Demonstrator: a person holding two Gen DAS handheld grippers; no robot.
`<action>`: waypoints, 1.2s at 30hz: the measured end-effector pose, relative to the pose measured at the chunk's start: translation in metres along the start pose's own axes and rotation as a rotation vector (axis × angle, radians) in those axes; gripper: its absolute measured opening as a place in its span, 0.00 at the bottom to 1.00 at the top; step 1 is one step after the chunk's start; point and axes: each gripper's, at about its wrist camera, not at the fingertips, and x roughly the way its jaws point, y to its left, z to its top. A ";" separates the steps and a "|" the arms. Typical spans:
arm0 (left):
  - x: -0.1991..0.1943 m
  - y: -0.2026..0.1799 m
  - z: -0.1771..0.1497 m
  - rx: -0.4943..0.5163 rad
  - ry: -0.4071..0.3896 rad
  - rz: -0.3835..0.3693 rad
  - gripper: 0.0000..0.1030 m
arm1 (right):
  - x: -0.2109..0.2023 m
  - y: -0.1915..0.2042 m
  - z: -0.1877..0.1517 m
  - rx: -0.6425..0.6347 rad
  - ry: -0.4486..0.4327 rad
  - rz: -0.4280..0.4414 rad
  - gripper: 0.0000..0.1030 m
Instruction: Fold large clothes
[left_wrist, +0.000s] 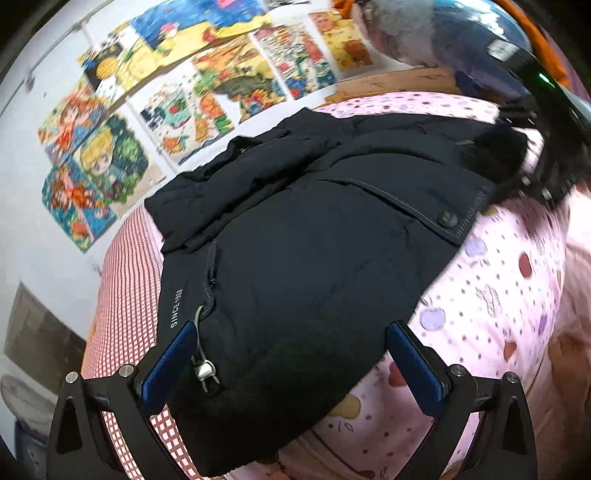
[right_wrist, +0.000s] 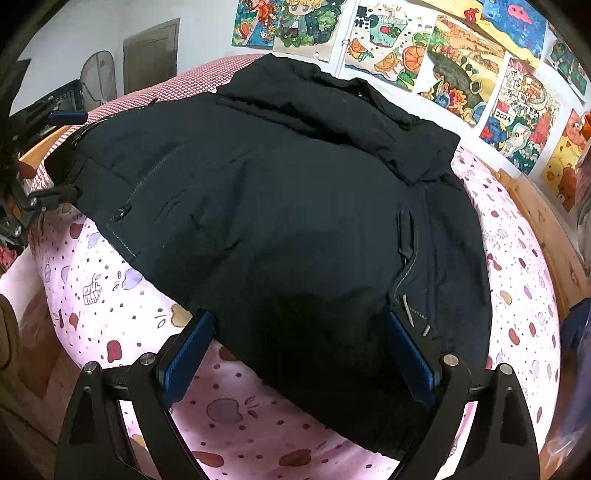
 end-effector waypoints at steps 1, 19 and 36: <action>0.000 -0.003 -0.002 0.016 -0.001 -0.005 1.00 | 0.000 0.000 0.000 0.004 -0.001 0.003 0.87; 0.022 -0.029 -0.016 0.170 0.062 0.130 1.00 | 0.009 0.016 -0.012 -0.164 0.033 -0.110 0.93; 0.015 0.026 0.028 0.052 0.007 0.247 0.31 | -0.022 -0.017 0.016 0.010 -0.099 -0.192 0.92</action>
